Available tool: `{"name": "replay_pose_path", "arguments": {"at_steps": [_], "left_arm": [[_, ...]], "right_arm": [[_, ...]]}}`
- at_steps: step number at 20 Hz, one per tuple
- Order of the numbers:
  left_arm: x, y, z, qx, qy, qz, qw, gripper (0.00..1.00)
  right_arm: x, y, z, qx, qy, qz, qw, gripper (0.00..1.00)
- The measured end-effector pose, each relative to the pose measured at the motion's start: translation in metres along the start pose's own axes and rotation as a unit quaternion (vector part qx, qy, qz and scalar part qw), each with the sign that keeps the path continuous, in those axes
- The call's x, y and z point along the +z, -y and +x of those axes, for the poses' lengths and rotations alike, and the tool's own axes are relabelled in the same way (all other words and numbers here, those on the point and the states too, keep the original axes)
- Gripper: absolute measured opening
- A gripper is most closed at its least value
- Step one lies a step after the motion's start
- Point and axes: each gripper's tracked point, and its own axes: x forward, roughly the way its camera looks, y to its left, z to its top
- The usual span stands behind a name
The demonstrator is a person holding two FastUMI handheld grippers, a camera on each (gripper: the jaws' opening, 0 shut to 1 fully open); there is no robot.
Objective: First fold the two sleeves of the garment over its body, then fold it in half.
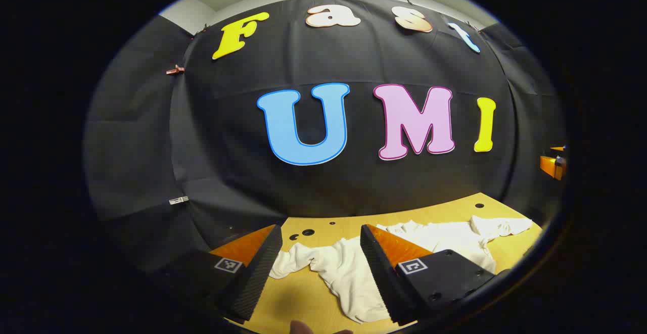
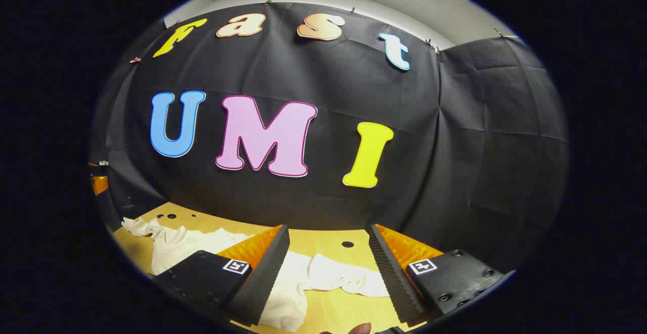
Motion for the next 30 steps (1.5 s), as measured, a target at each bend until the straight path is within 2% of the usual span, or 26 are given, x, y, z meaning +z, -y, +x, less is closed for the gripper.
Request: {"name": "replay_pose_path", "arguments": {"at_steps": [14,19,22,26,28,30], "left_arm": [[-0.004,0.001,0.022,0.011,-0.007,-0.004,1.000,0.96],[-0.013,0.010,0.024,0.005,-0.018,-0.005,1.000,0.96],[-0.020,0.020,0.025,0.001,-0.027,0.001,1.000,0.96],[-0.028,0.038,0.031,-0.007,-0.039,0.009,0.999,0.96],[-0.033,0.045,0.035,-0.007,-0.046,0.010,0.999,0.96],[-0.039,0.053,0.040,-0.005,-0.056,0.008,0.998,0.96]], "right_arm": [[-0.010,0.006,0.019,-0.002,-0.013,0.003,1.000,0.97],[-0.029,0.028,0.025,-0.029,-0.039,0.023,0.999,0.98],[-0.058,0.064,0.030,-0.062,-0.073,0.028,0.995,0.97],[-0.106,0.133,0.044,-0.118,-0.119,0.017,0.986,0.98],[-0.140,0.162,0.050,-0.136,-0.152,0.006,0.979,0.97],[-0.175,0.180,0.061,-0.143,-0.188,0.026,0.971,0.97]]}}
